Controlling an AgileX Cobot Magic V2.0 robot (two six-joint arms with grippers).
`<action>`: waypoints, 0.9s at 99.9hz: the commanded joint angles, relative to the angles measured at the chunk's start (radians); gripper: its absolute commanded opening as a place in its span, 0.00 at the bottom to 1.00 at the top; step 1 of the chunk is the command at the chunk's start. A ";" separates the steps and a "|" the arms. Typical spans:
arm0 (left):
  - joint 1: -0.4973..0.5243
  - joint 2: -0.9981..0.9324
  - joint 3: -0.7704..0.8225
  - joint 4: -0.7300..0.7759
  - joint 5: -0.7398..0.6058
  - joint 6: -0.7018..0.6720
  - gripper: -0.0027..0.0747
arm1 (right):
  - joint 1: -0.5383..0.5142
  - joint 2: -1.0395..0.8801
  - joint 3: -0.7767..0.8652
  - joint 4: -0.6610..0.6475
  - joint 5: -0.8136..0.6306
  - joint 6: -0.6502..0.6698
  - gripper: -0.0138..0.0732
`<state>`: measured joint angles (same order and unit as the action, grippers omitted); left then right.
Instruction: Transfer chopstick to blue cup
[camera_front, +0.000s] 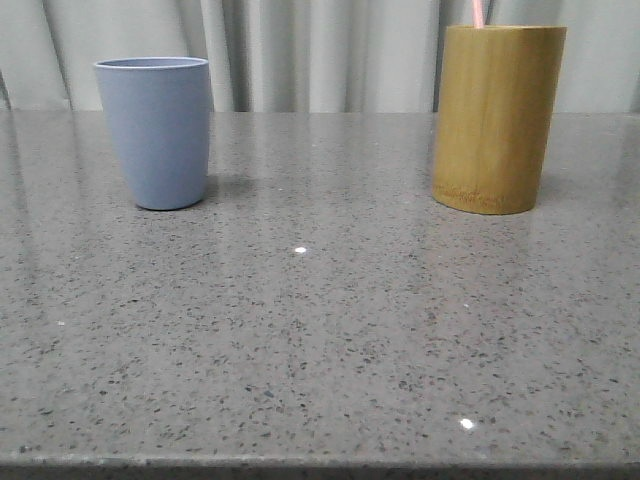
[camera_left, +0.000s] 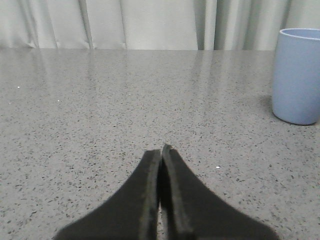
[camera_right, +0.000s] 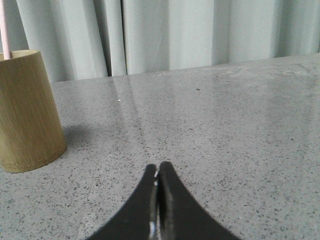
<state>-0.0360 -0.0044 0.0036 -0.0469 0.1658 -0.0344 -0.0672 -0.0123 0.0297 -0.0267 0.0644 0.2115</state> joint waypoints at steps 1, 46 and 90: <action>0.003 -0.033 0.007 -0.002 -0.078 -0.008 0.01 | -0.006 -0.019 -0.001 -0.010 -0.075 -0.005 0.08; 0.003 -0.033 0.007 -0.002 -0.082 -0.008 0.01 | -0.006 -0.019 -0.001 -0.012 -0.076 -0.009 0.08; 0.003 -0.033 0.007 -0.002 -0.086 -0.008 0.01 | -0.006 -0.019 -0.001 -0.017 -0.073 -0.020 0.08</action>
<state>-0.0360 -0.0044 0.0036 -0.0469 0.1658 -0.0344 -0.0672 -0.0123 0.0297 -0.0291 0.0644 0.2020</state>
